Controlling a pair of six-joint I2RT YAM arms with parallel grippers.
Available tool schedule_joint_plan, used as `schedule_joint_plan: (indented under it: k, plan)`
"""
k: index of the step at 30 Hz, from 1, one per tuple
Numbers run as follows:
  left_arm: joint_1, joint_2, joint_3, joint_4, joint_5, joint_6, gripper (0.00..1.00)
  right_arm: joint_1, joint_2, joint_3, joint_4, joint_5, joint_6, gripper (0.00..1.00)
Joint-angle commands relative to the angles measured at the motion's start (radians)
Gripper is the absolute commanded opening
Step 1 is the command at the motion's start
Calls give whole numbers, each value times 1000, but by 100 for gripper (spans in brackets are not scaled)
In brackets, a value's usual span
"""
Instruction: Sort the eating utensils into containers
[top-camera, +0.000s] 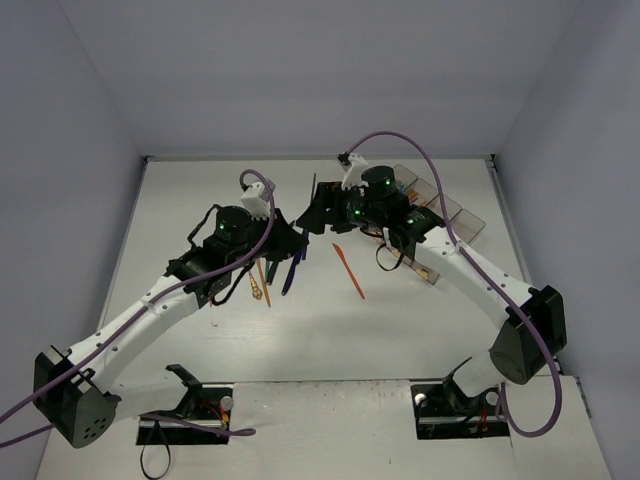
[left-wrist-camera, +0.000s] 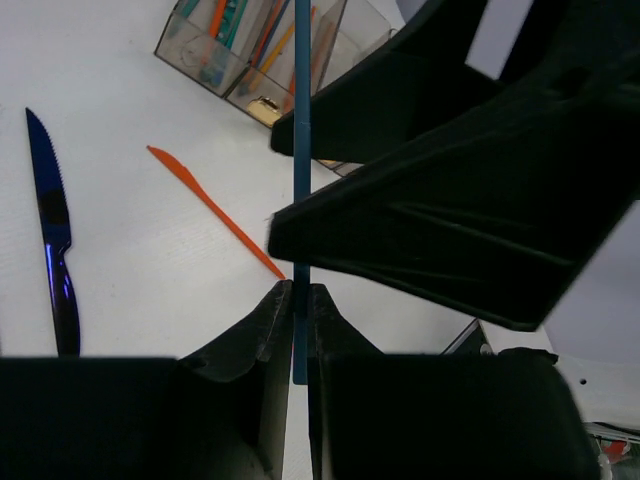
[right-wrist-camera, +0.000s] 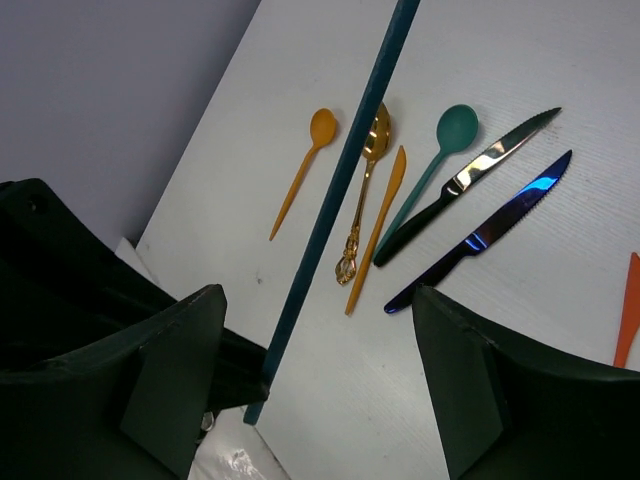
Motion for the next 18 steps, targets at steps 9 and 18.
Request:
schedule_joint_plan:
  k: [9,18]
  plan:
    - [-6,12,61,97,14,35,0,18,25,39,123,58,44,0]
    - [-1,-14,66,-114,-210,98,61,-47,17,3,120,205,54,0]
